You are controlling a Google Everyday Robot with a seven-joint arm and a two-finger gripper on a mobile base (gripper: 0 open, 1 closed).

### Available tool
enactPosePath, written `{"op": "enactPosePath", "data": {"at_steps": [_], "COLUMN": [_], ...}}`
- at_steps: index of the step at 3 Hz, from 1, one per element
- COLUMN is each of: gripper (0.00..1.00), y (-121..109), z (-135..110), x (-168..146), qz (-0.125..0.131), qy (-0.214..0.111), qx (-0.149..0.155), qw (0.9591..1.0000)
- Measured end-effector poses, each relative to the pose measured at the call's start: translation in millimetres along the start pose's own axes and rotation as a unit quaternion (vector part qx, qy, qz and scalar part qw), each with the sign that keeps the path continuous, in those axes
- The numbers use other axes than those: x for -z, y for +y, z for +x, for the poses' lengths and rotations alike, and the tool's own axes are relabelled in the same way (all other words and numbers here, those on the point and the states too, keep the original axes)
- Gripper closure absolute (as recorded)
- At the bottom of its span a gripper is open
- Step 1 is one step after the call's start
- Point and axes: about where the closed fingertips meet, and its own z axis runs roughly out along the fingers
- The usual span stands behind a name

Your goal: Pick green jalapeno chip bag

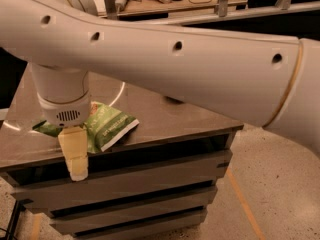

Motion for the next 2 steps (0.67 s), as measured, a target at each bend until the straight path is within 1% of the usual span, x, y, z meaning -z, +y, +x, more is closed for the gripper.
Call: {"op": "enactPosePath", "data": {"at_steps": [1,2], "gripper": [0.0,0.17], "y": [-5.8,-7.0], "z": [5.9,12.7], "x": [-10.2,-18.3], "qz": [0.001,-0.008], "qy": [0.013,0.014], "qx": [-0.004,-0.007], "qw": [0.9999,0.9998]}}
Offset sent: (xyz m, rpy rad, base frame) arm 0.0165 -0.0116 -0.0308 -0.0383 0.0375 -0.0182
